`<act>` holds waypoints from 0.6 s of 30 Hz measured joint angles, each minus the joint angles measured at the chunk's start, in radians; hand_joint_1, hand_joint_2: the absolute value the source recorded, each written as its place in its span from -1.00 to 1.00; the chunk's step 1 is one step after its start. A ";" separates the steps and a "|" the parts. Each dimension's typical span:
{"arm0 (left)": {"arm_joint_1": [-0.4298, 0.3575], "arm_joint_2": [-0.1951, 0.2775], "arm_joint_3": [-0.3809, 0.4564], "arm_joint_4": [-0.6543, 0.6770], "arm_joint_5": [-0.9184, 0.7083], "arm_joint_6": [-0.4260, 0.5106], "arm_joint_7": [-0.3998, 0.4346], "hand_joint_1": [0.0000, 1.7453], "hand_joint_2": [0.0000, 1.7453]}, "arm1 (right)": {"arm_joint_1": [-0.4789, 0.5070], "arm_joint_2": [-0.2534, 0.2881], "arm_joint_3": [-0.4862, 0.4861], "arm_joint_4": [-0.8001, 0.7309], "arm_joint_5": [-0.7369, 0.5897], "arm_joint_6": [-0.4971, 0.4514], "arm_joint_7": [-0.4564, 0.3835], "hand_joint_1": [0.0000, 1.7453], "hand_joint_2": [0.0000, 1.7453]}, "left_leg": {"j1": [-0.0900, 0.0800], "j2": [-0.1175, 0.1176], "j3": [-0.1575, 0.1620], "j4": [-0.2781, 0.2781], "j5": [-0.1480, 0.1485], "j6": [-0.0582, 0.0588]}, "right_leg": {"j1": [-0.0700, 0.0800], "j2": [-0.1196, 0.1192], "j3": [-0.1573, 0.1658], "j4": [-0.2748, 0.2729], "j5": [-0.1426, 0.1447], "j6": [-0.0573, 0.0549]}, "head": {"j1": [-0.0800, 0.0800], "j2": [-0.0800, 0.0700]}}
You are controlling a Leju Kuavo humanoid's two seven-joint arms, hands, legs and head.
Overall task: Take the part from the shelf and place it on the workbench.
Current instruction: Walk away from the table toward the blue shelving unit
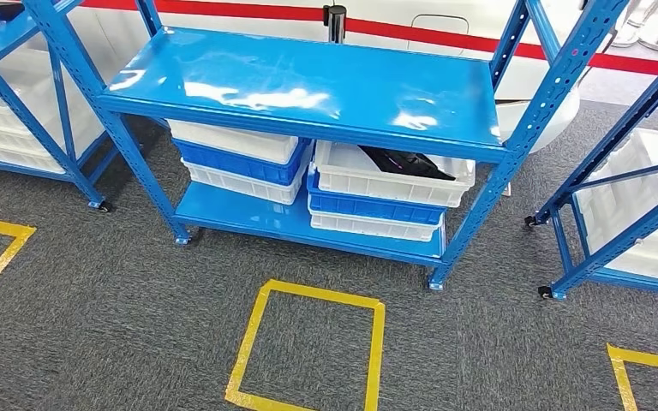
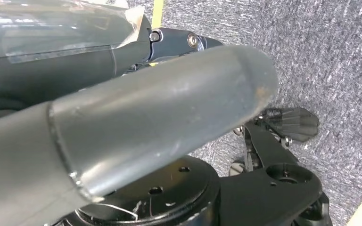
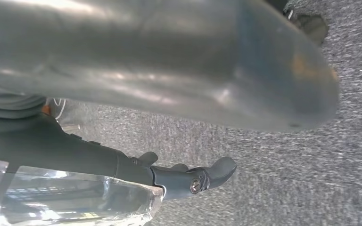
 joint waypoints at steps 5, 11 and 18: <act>0.001 0.002 0.001 0.000 0.004 0.000 -0.001 -1.00 -1.00 | 0.000 0.001 0.000 0.000 0.007 0.001 0.003 -1.00 -1.00 | 0.000 -0.002 -0.004 0.007 -0.004 0.020 | 0.000 0.002 0.015 -0.027 0.009 -0.015 | -0.004 0.000; 0.001 0.001 0.002 0.000 0.005 0.000 -0.003 -1.00 -1.00 | 0.000 0.001 0.000 0.000 0.009 0.001 0.004 -1.00 -1.00 | 0.006 -0.002 -0.001 -0.003 0.005 0.013 | 0.011 0.002 0.014 -0.027 0.010 -0.024 | -0.005 0.000; 0.001 0.000 0.002 0.000 0.008 0.000 -0.004 -1.00 -0.50 | 0.000 0.001 0.000 0.000 0.010 0.001 0.003 -1.00 -0.50 | 0.009 -0.002 -0.002 -0.006 0.009 -0.019 | 0.017 0.002 0.010 -0.025 0.010 -0.027 | -0.005 0.000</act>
